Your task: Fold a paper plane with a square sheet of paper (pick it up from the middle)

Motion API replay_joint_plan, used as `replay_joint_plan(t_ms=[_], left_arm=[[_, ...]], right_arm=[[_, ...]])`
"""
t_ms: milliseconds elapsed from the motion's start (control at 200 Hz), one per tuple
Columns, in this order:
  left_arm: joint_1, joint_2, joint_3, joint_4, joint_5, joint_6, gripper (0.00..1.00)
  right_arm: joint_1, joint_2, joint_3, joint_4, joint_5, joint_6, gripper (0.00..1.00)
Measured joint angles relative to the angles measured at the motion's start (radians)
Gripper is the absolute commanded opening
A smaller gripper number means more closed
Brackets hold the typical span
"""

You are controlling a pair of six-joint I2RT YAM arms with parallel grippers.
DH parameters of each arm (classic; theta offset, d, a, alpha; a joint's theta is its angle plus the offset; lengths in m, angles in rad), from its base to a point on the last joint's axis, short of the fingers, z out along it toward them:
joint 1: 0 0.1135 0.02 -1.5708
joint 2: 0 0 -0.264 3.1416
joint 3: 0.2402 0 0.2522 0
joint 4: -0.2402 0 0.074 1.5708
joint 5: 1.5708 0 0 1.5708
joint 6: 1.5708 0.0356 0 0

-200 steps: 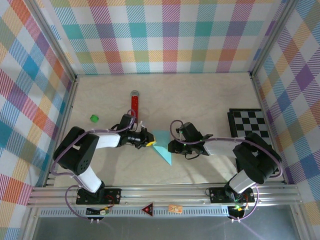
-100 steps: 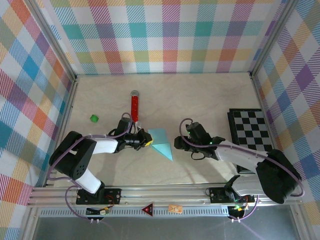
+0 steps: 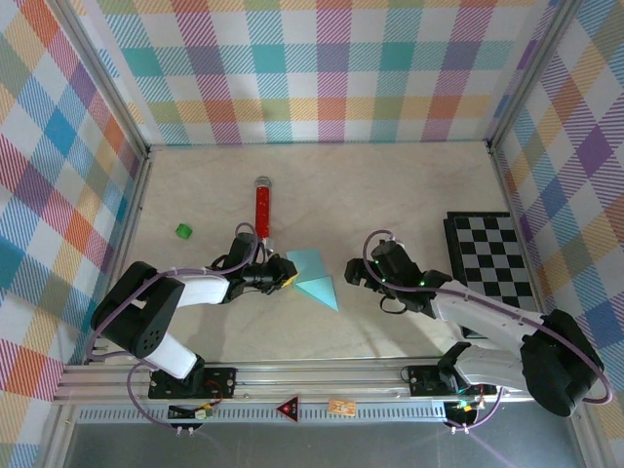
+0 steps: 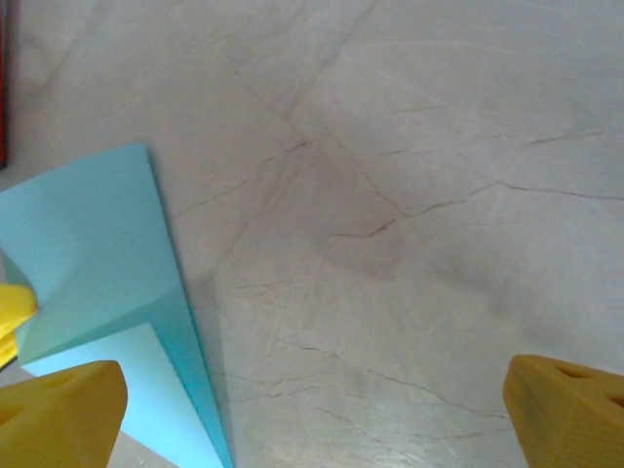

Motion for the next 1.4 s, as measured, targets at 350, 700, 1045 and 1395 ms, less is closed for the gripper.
replay_joint_plan(t_ms=[350,700,1045,1395], left_arm=[[0.020,0.005,0.055,-0.013,0.068,0.053,0.38],[0.045,0.089,0.102,-0.015,0.196,0.086,0.42],[0.061,0.105,0.173,-0.082,0.244,0.142,0.42],[0.061,0.132,0.195,-0.110,0.272,0.146,0.42]], right_arm=[[-0.003,-0.058,-0.097,0.091,0.005,0.025,0.99],[-0.005,-0.030,-0.157,0.288,-0.119,-0.060,0.81],[0.024,0.009,-0.196,0.419,-0.218,-0.230,0.65],[0.065,0.182,-0.050,0.429,-0.436,-0.317,0.17]])
